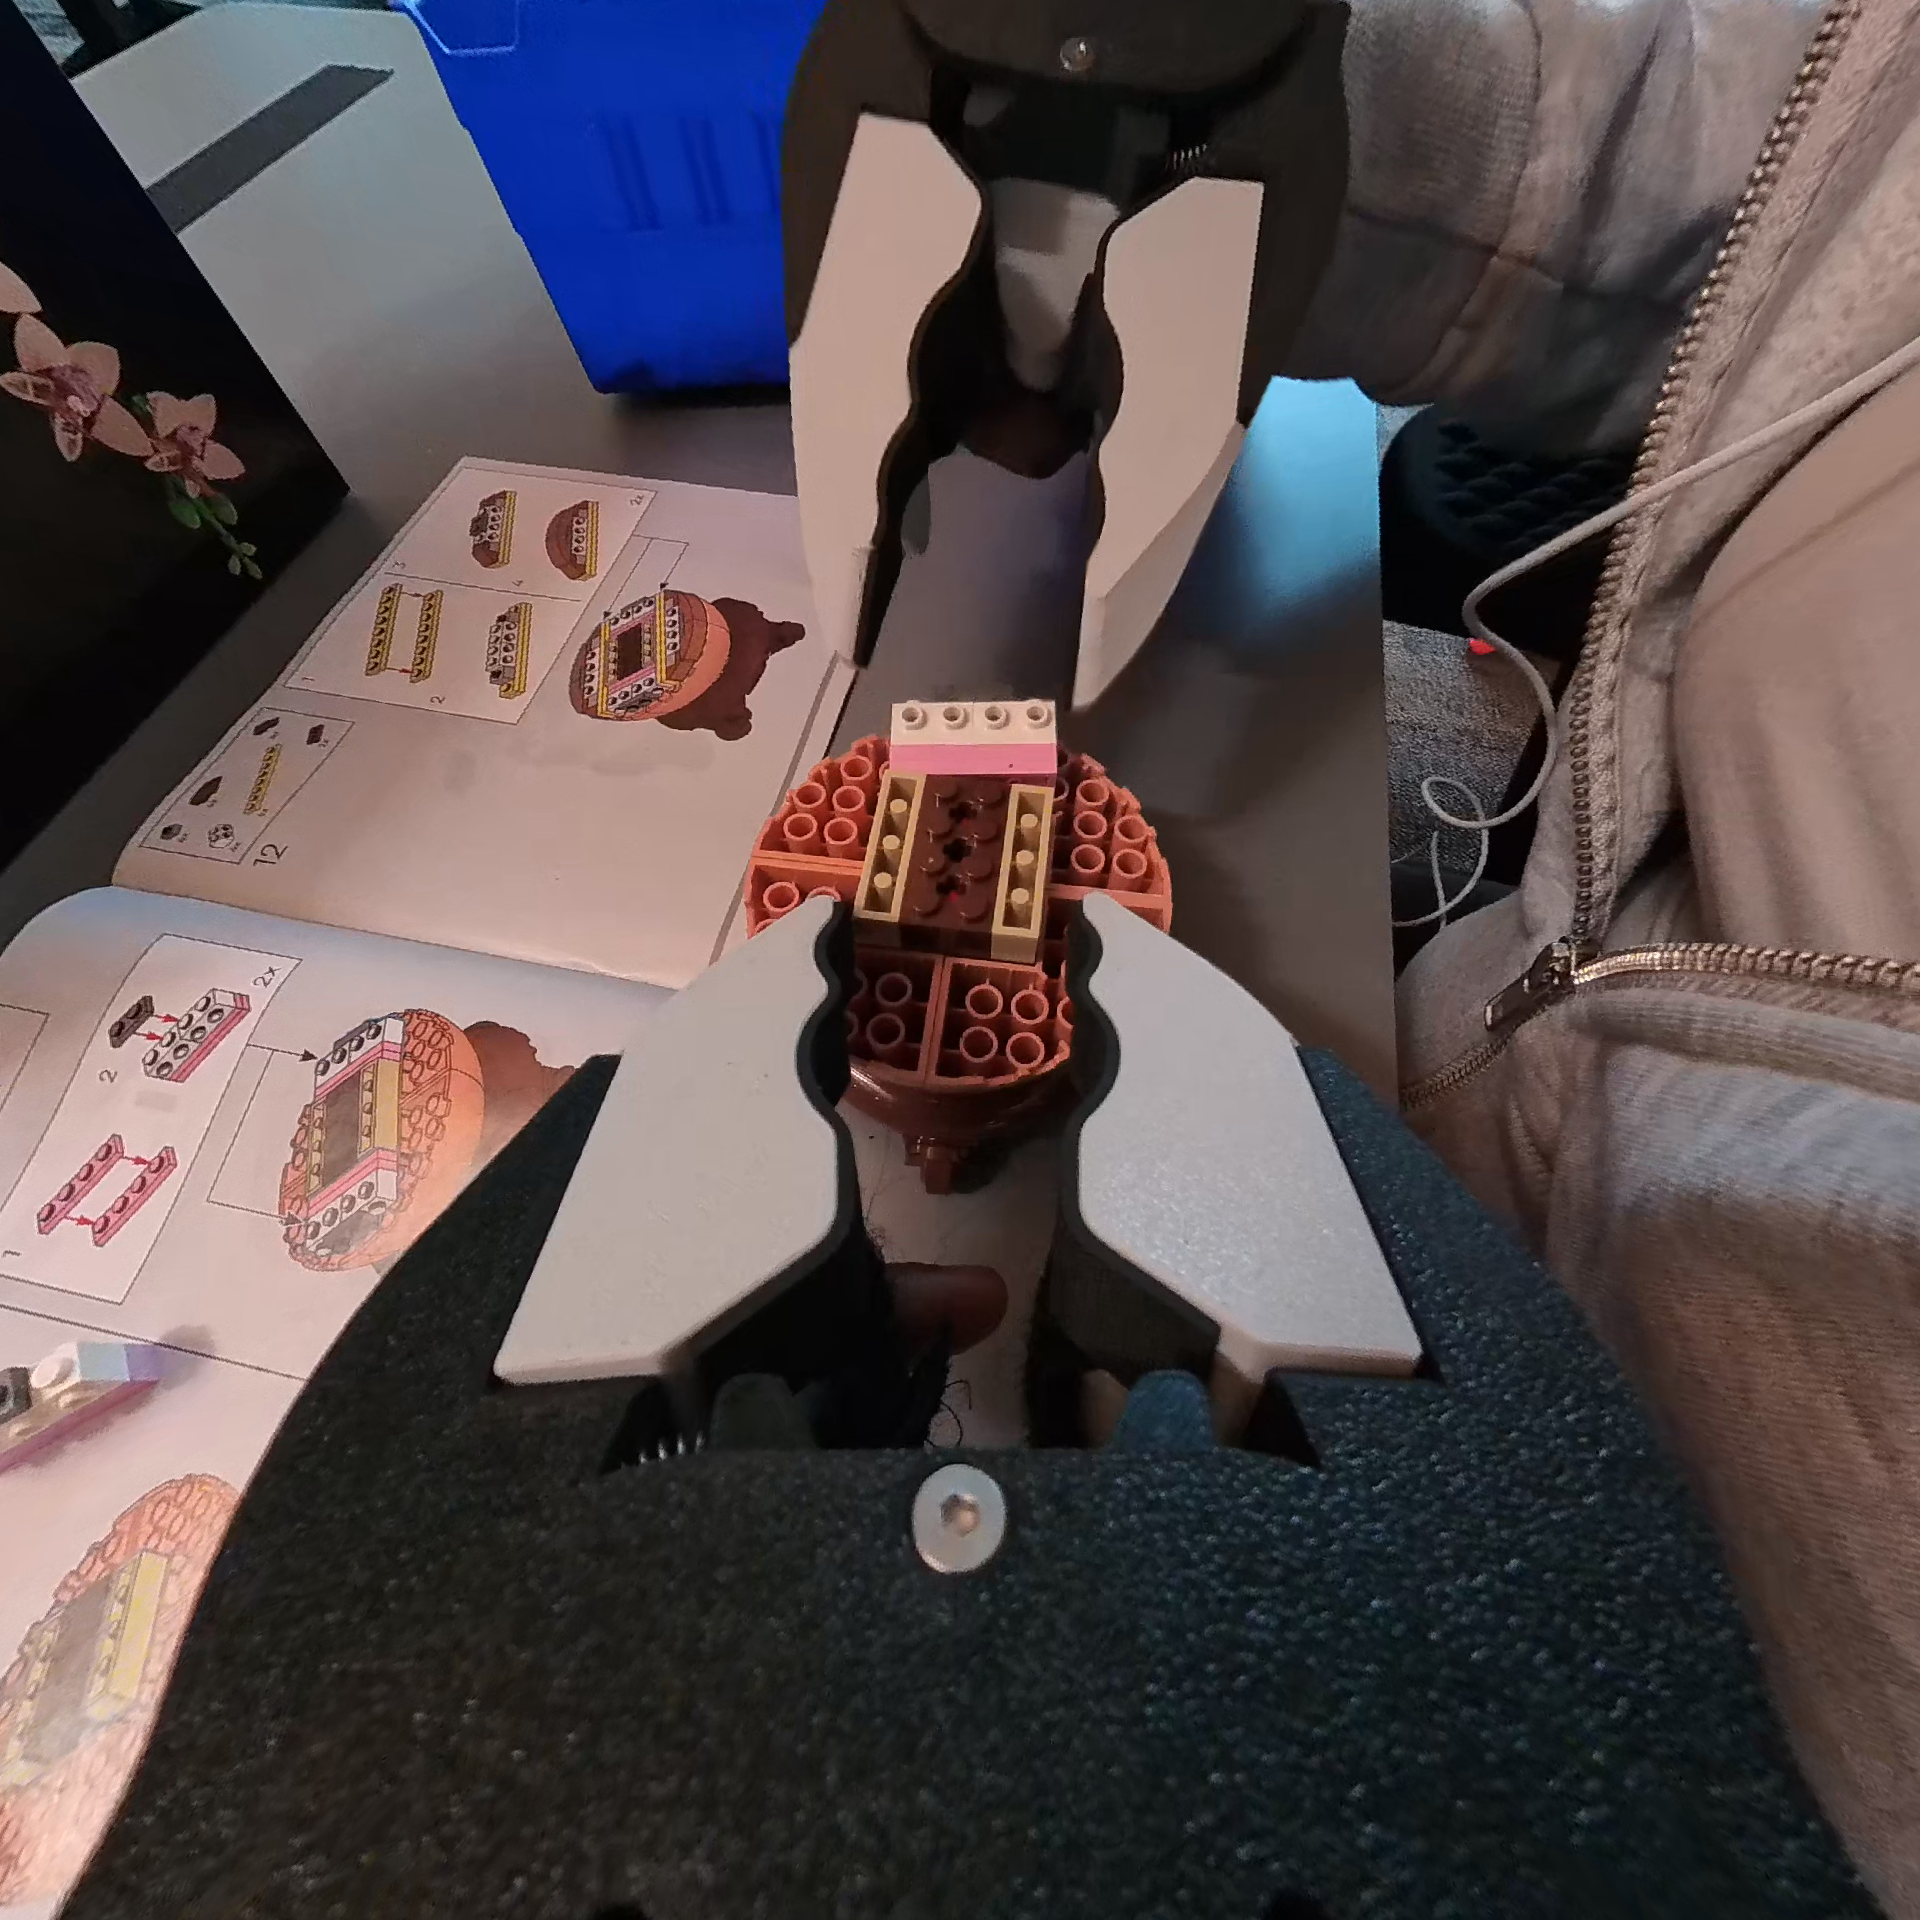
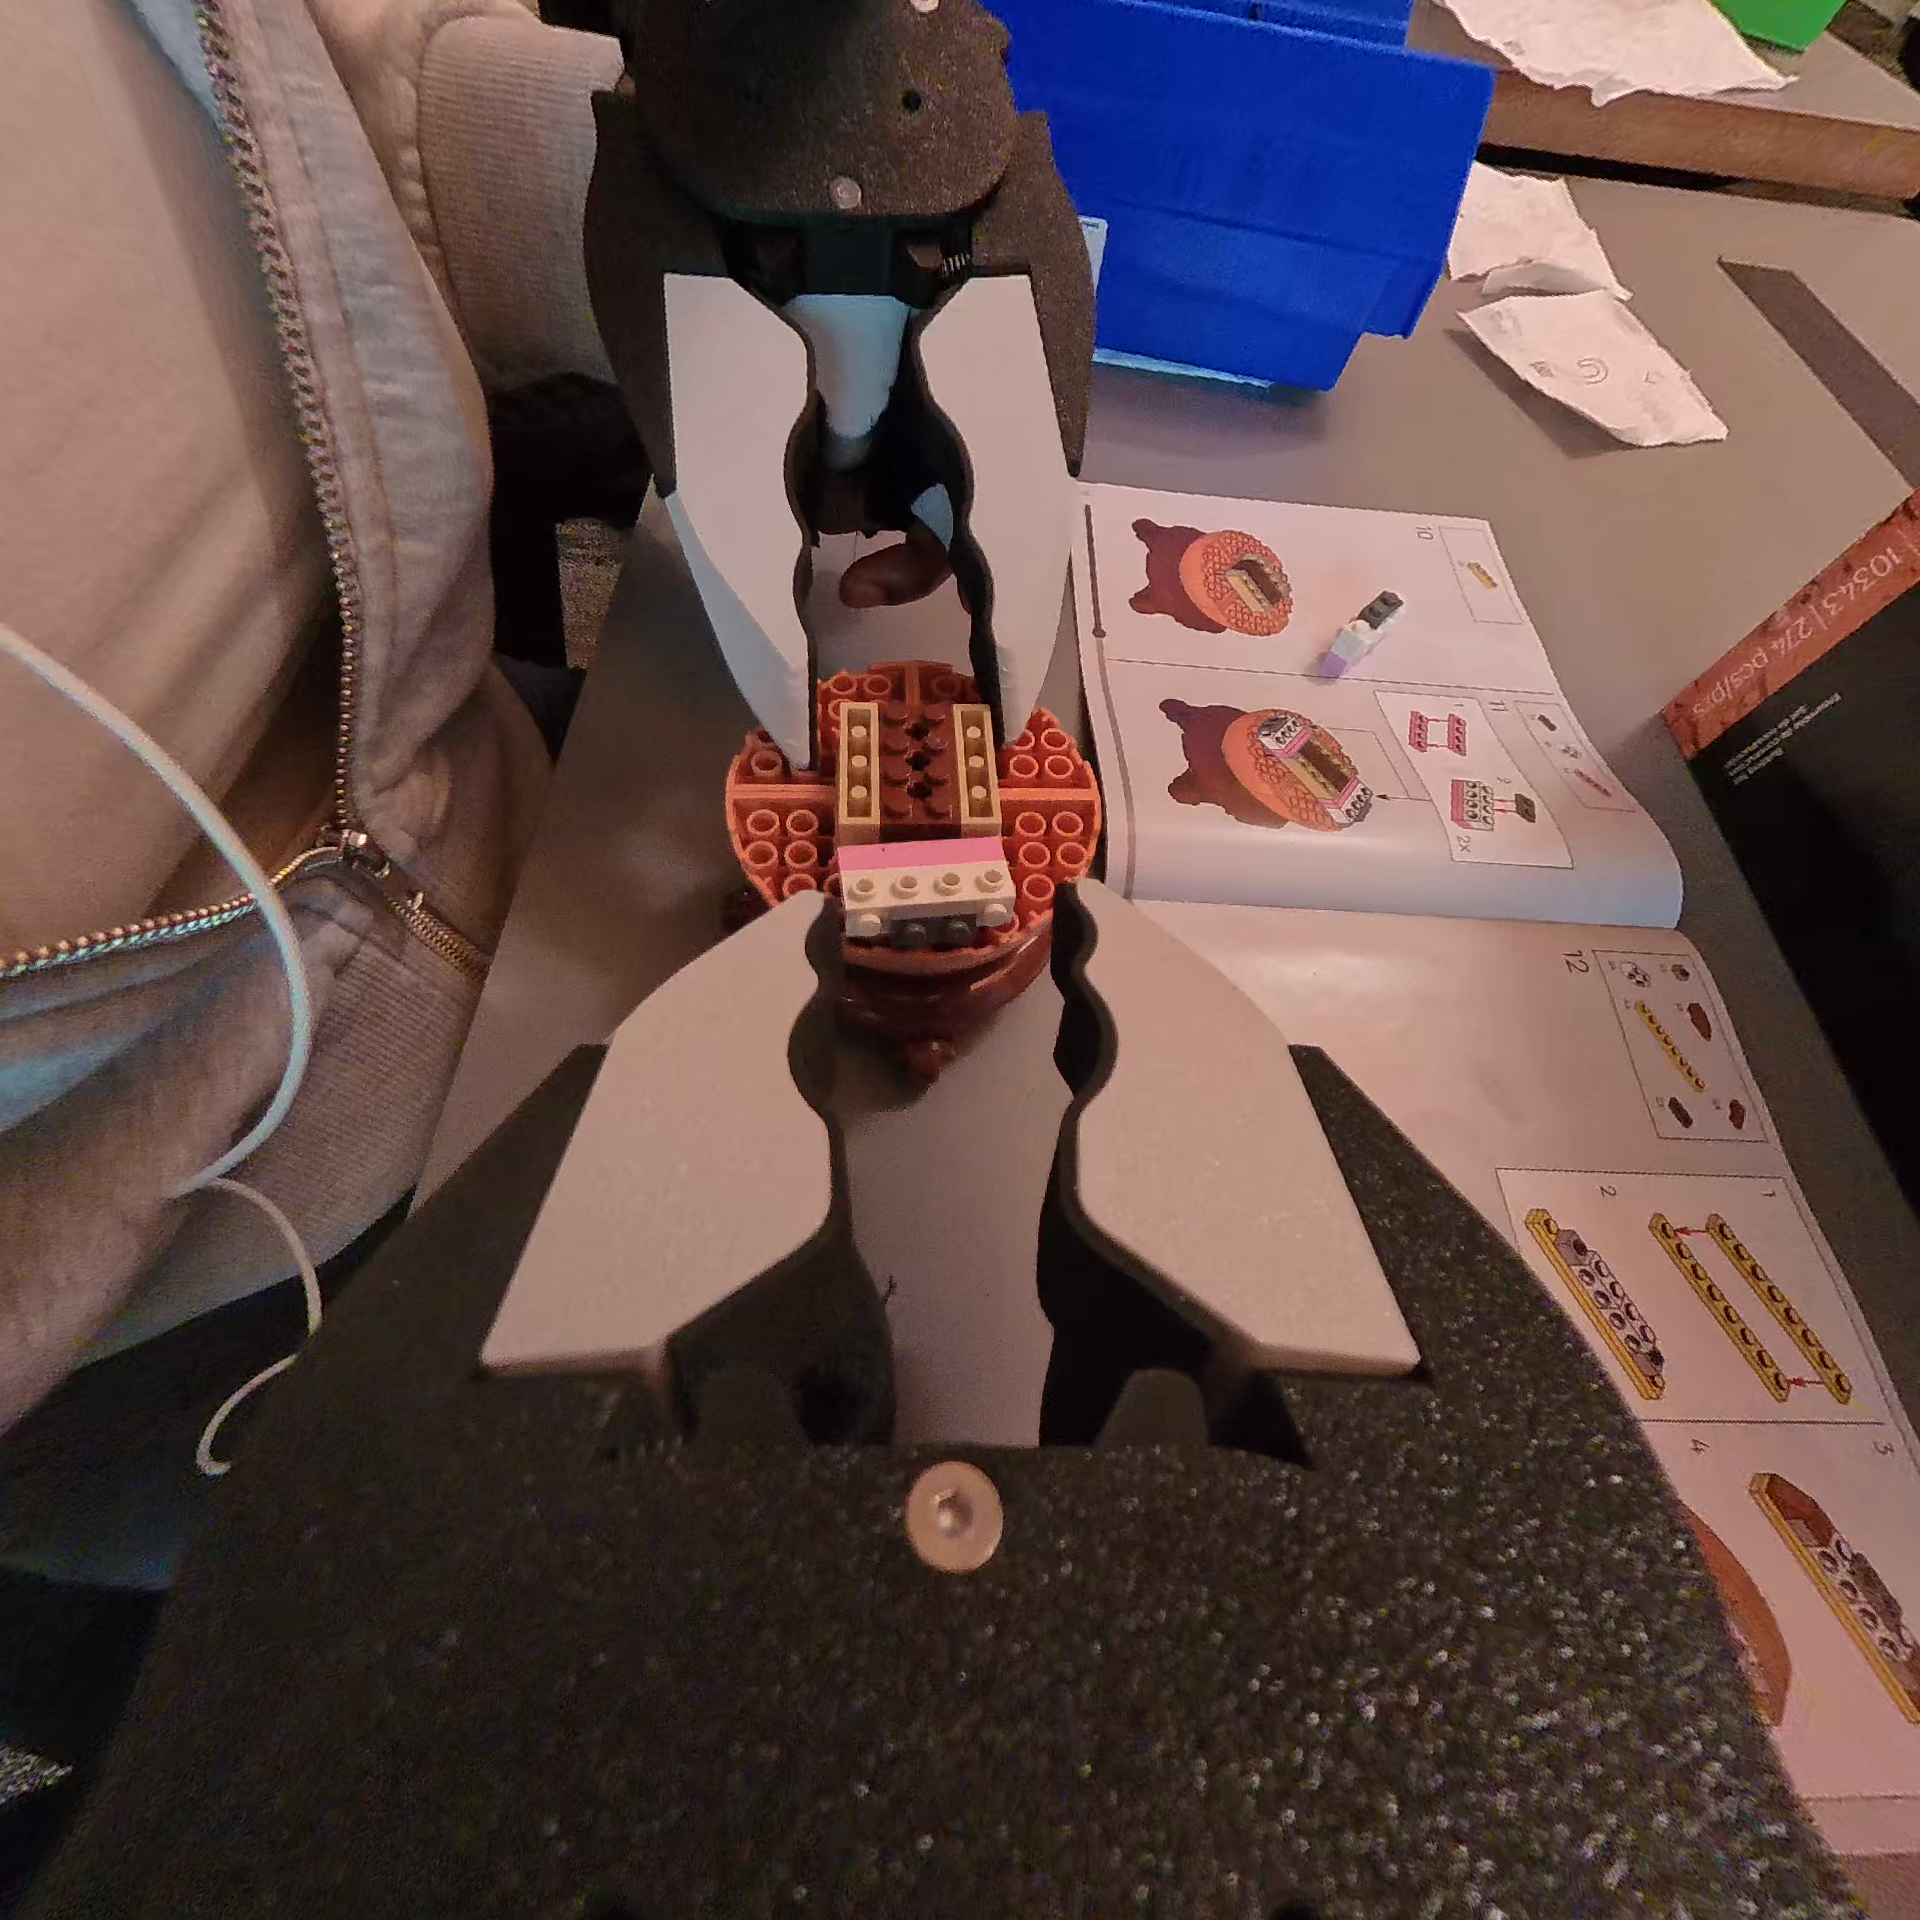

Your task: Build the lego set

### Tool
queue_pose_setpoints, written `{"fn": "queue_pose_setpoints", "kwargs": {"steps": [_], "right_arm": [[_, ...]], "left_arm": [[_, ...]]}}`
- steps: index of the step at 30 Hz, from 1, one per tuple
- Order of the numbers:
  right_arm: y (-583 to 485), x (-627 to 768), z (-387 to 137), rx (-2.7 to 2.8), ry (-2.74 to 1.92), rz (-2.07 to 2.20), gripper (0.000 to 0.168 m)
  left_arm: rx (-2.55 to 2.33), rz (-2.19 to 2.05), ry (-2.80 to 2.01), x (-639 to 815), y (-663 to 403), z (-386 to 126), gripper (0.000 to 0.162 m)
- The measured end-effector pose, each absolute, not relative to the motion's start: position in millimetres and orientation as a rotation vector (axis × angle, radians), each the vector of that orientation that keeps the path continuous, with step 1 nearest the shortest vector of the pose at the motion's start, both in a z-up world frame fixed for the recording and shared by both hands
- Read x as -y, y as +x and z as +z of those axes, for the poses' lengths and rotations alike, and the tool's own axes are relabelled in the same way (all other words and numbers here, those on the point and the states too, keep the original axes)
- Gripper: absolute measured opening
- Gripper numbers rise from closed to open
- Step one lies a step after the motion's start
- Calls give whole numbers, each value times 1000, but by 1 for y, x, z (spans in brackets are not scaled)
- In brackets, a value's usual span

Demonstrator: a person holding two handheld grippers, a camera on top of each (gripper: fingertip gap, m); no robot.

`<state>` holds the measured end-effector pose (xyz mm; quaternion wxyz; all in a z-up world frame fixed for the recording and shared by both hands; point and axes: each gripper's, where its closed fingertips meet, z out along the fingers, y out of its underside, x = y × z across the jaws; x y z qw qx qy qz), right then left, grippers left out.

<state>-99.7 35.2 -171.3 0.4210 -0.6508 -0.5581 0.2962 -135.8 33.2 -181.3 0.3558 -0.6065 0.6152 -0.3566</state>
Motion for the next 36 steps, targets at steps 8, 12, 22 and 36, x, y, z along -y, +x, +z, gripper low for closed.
{"fn": "queue_pose_setpoints", "kwargs": {"steps": [8,12,22,36], "right_arm": [[-98,-36,-168,1495,-1615,739,37],[-99,-35,-165,1508,-1648,797,37],[-101,-40,-164,1498,-1667,871,37],[-107,-36,-171,1481,-1664,847,34]], "left_arm": [[-1590,-907,-1566,-33,-136,-181,38],[-1587,-907,-1568,-33,-136,-181,38],[-1580,-927,-1562,-33,-136,-181,38],[-1561,-952,-1560,-34,-135,-181,37]]}}
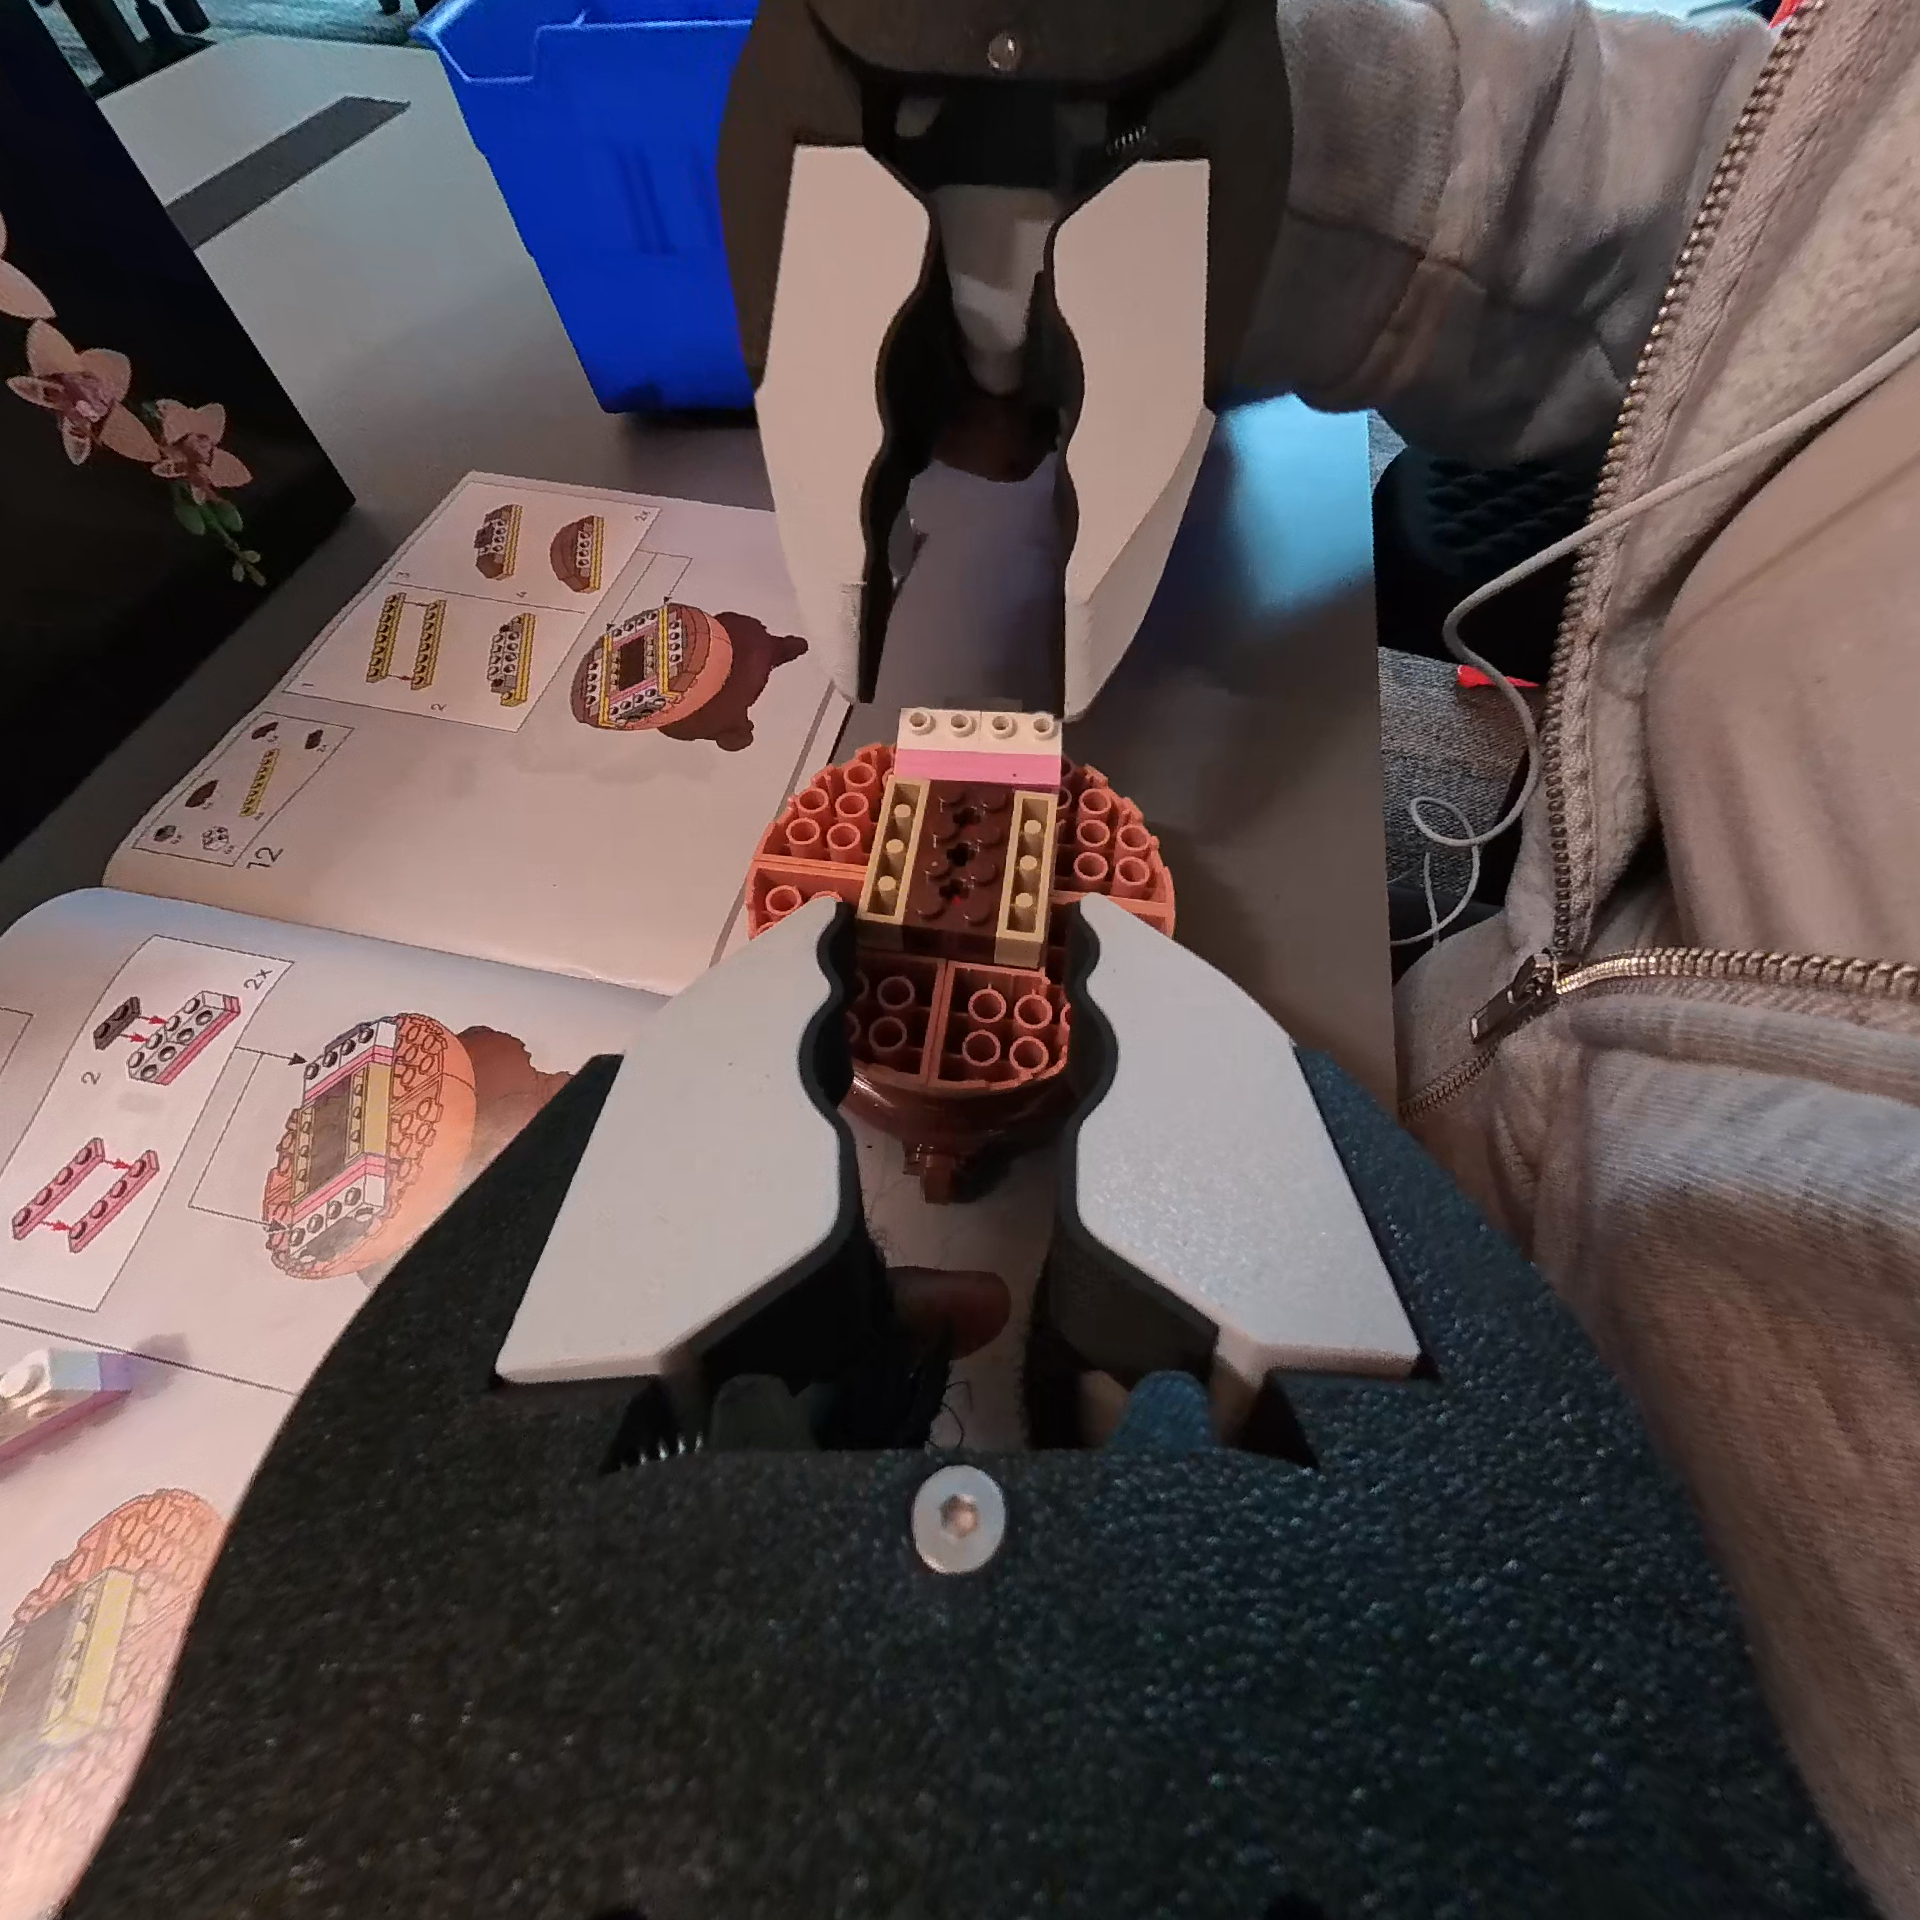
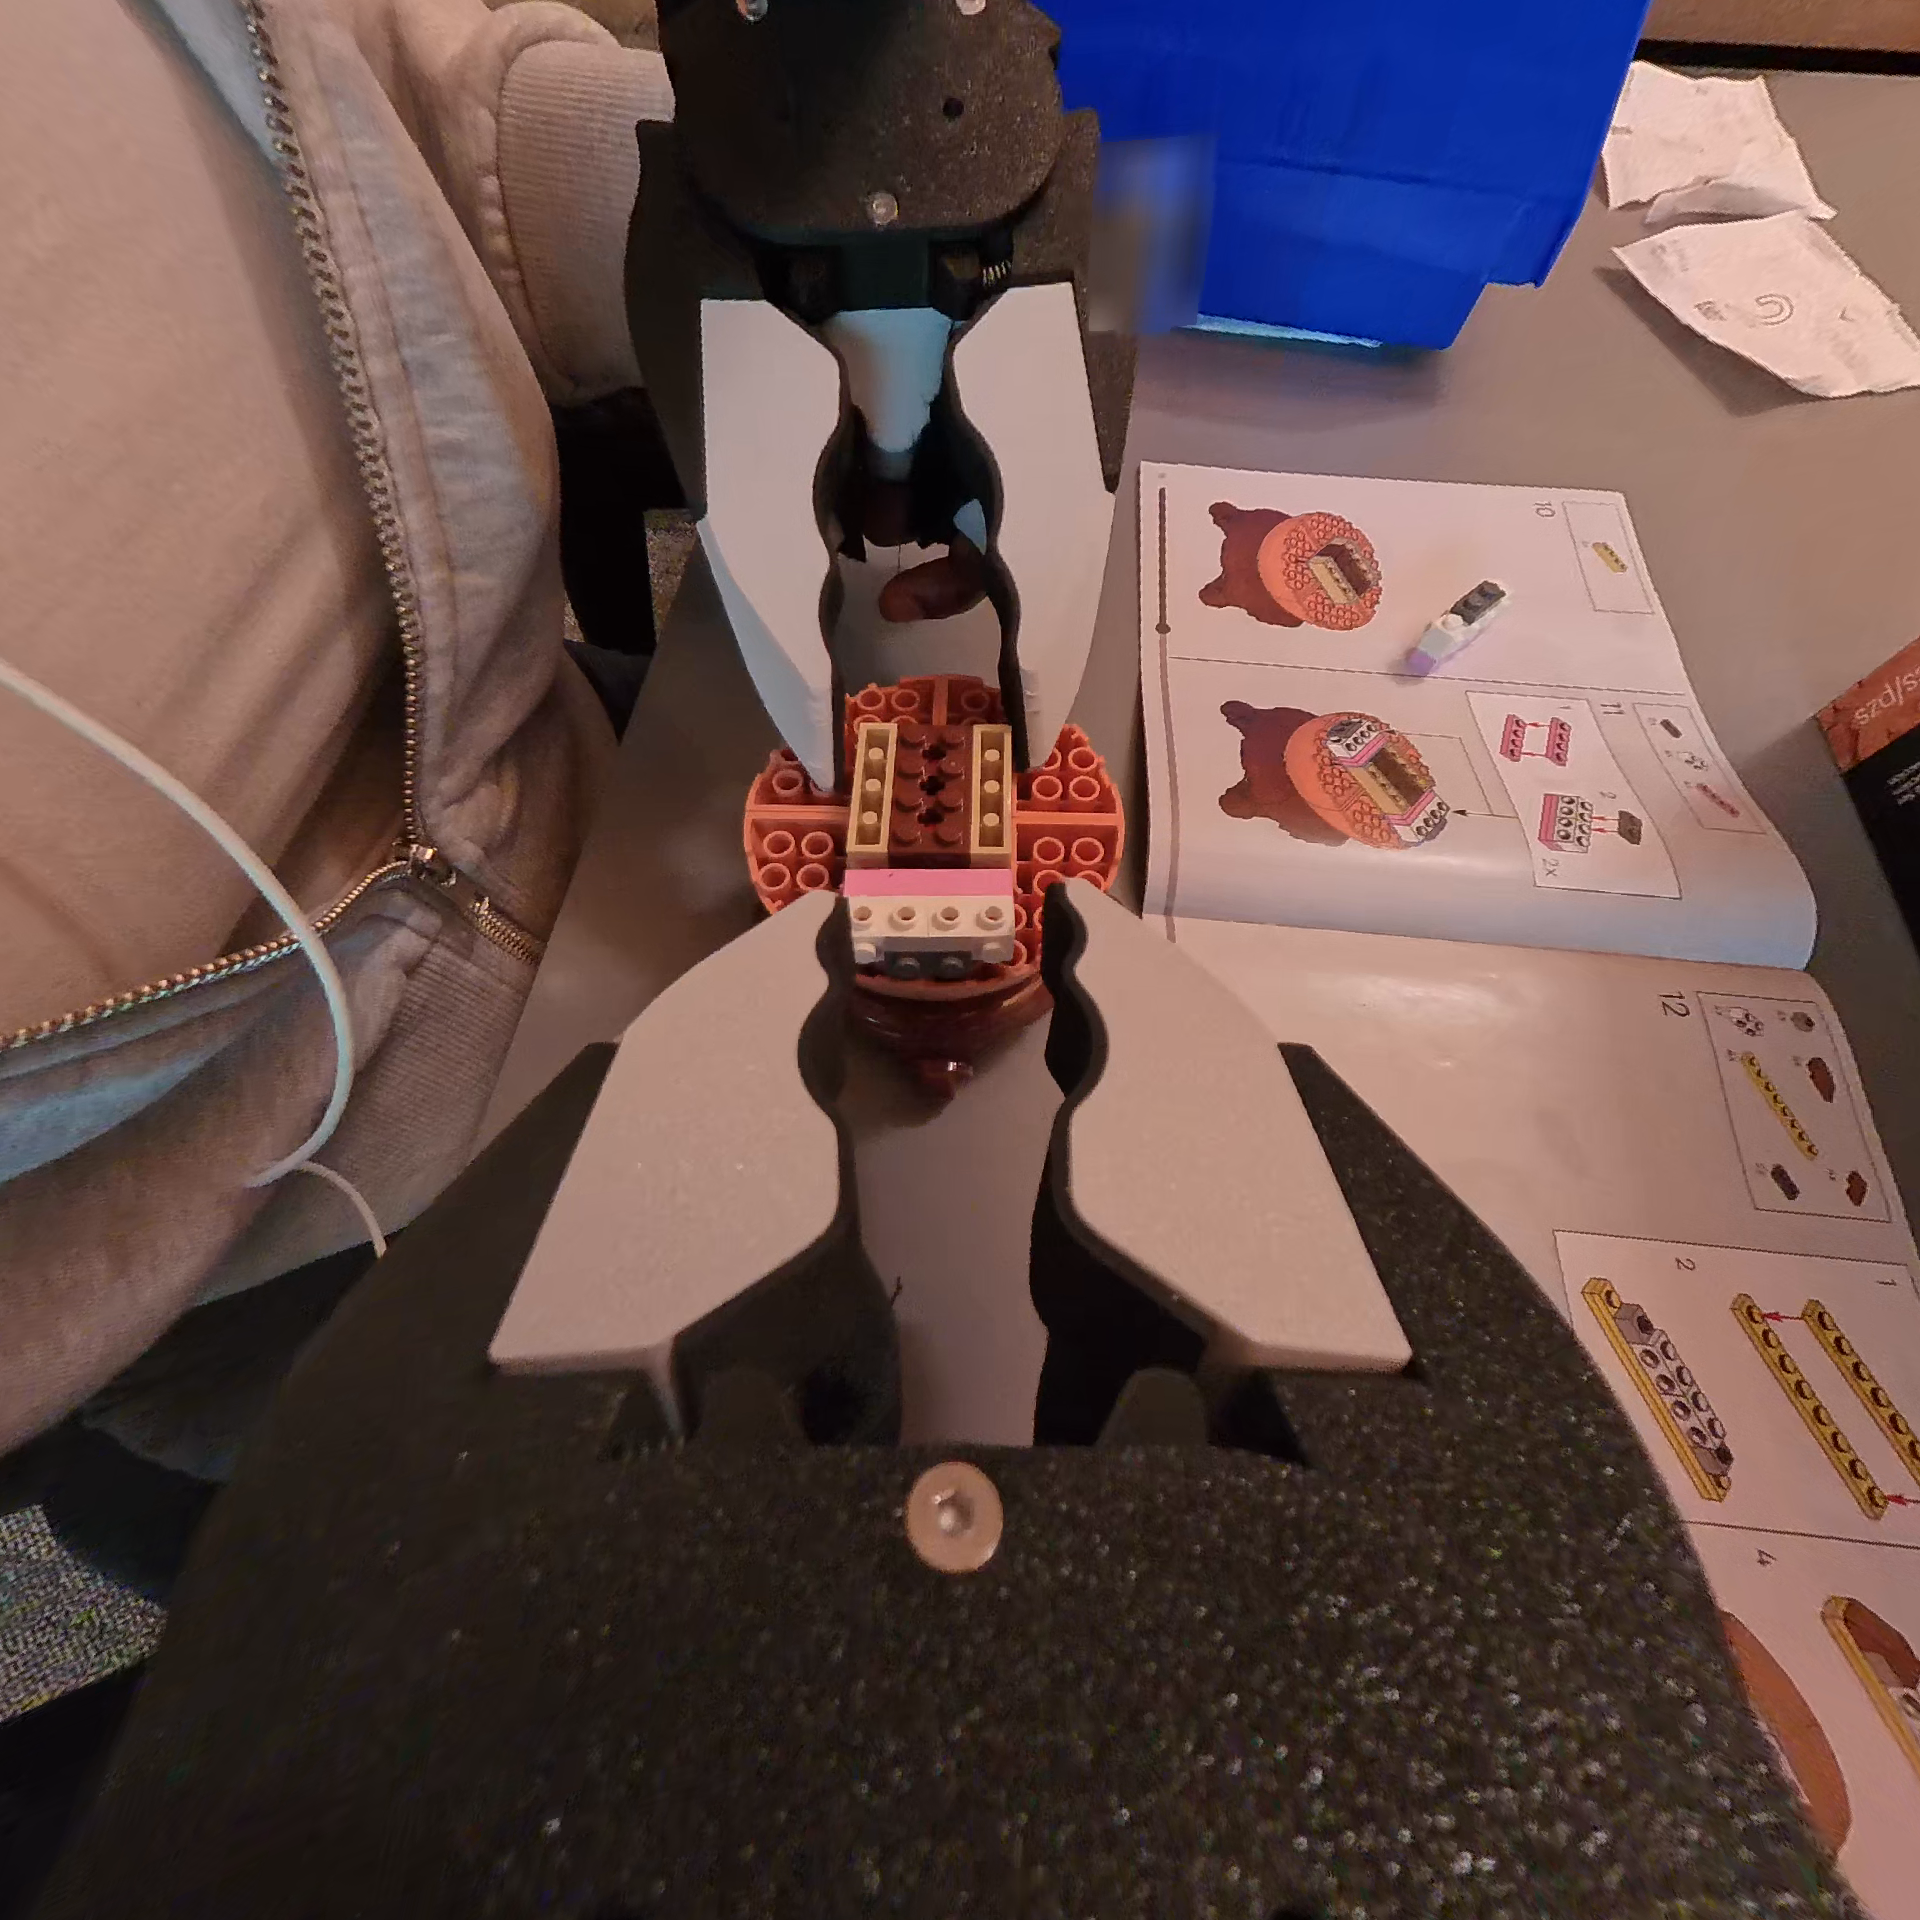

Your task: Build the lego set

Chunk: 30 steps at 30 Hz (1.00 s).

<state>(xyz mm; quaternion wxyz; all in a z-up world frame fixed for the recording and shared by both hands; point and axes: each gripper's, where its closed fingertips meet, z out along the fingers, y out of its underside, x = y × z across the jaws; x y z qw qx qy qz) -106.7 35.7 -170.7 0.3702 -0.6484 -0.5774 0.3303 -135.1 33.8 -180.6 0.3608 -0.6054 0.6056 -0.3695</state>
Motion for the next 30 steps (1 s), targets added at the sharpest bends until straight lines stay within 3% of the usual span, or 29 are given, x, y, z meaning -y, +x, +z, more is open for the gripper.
{"fn": "queue_pose_setpoints", "kwargs": {"steps": [30], "right_arm": [[-110,-33,-176,1404,-1626,778,32]], "left_arm": [[-1539,-955,-1554,-35,-134,-181,34]]}}
